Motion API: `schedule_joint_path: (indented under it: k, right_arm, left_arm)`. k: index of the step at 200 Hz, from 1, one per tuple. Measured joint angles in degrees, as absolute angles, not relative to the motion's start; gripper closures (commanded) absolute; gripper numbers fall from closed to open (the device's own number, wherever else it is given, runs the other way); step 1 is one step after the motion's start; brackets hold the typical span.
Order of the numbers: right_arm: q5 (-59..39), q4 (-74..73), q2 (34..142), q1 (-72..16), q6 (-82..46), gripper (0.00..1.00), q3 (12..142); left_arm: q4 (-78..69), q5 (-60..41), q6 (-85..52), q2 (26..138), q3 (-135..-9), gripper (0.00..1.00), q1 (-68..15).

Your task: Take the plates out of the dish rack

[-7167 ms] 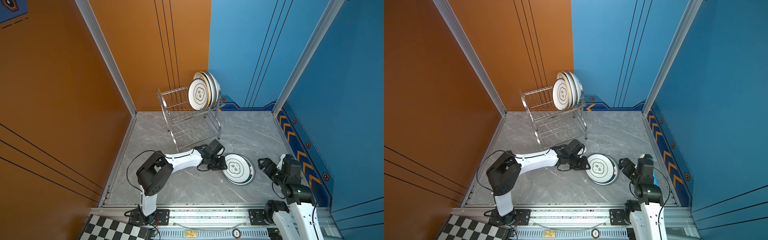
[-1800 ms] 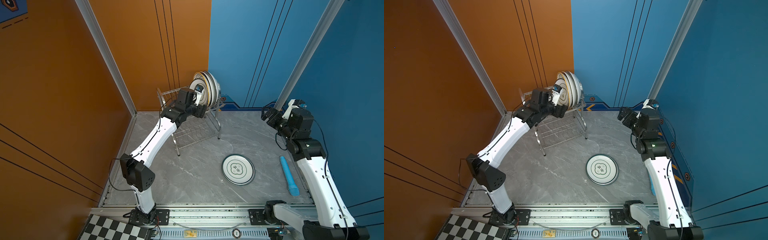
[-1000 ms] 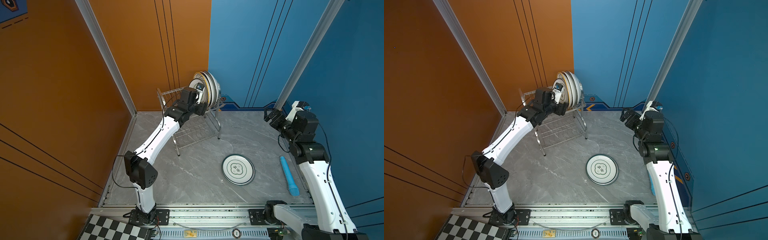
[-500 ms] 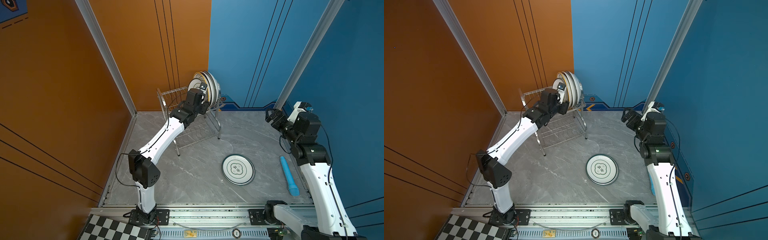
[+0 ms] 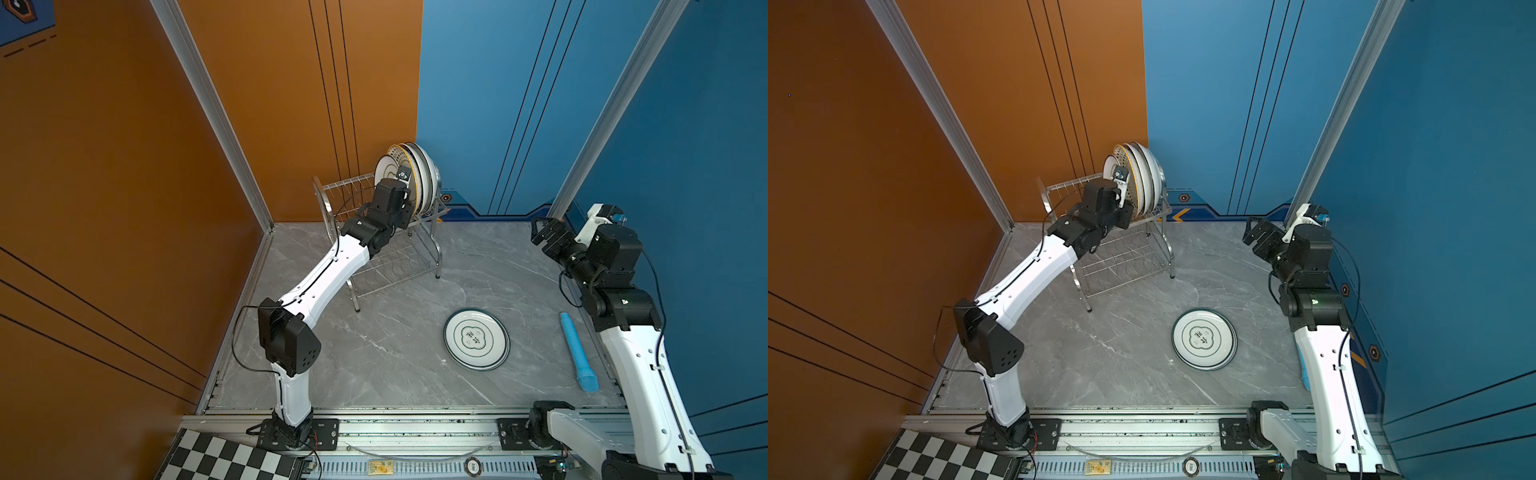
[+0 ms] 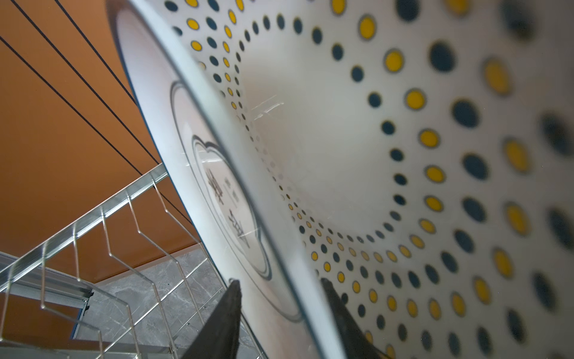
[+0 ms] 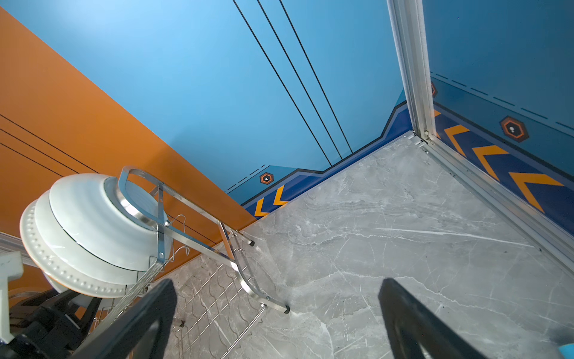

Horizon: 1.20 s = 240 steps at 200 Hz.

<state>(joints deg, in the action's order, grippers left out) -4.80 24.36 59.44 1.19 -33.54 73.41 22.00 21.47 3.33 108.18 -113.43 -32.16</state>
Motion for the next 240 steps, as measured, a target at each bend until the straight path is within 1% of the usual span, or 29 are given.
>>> schedule_joint_path:
  k: [13,58,111,208,224,240]
  right_arm:
    - [-4.89,24.36,59.44,1.19,-33.54,0.0,73.41]
    - [-5.54,24.36,59.44,1.5,-33.54,0.0,73.41]
    - [-6.04,24.36,59.42,1.63,-33.54,0.0,73.41]
    - [-6.92,24.34,59.33,2.28,-33.54,0.0,73.41]
    - [-7.33,24.34,59.33,2.28,-33.56,0.0,73.41]
    - [-7.42,24.32,59.33,2.33,-33.63,0.0,73.41]
  left_arm:
    - [22.0,21.74,3.44,108.18,-113.03,0.68,-32.03]
    - [20.34,21.91,2.68,107.44,-110.69,0.71,-31.94]
    - [19.27,22.68,1.23,105.56,-108.14,0.82,-31.88]
    - [18.72,22.5,0.86,103.9,-105.78,0.91,-30.68]
    - [18.65,21.91,0.97,103.48,-105.38,0.95,-30.55]
    - [18.9,21.37,1.19,103.02,-104.99,0.97,-30.41]
